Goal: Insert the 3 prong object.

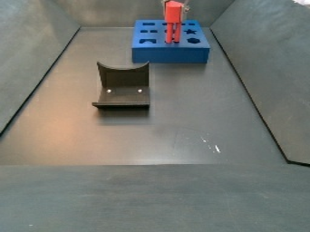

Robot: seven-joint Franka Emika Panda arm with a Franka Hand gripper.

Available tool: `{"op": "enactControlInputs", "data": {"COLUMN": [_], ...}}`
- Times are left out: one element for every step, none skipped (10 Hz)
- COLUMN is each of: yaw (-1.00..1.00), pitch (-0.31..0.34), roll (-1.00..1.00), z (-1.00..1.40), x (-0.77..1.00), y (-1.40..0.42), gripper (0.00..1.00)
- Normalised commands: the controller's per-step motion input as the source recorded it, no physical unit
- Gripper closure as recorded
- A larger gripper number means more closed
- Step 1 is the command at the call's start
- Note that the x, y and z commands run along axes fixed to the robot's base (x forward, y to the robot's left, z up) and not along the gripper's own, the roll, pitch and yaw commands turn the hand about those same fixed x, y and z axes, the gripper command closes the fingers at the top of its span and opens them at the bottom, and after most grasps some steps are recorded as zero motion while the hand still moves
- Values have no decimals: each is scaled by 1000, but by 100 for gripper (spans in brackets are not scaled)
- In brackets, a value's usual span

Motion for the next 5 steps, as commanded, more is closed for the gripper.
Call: {"op": "enactControlInputs", "data": {"yaw": [-680, -651, -631, -643, -614], "pitch": [86, 70, 44, 40, 33], "roll": [-10, -19, -63, -69, -56], "z": [-266, -246, -234, -217, -211], "x": [3, 0, 63, 89, 89], "y": [0, 0, 0, 0, 0], "gripper": [100, 100, 100, 100, 100]}}
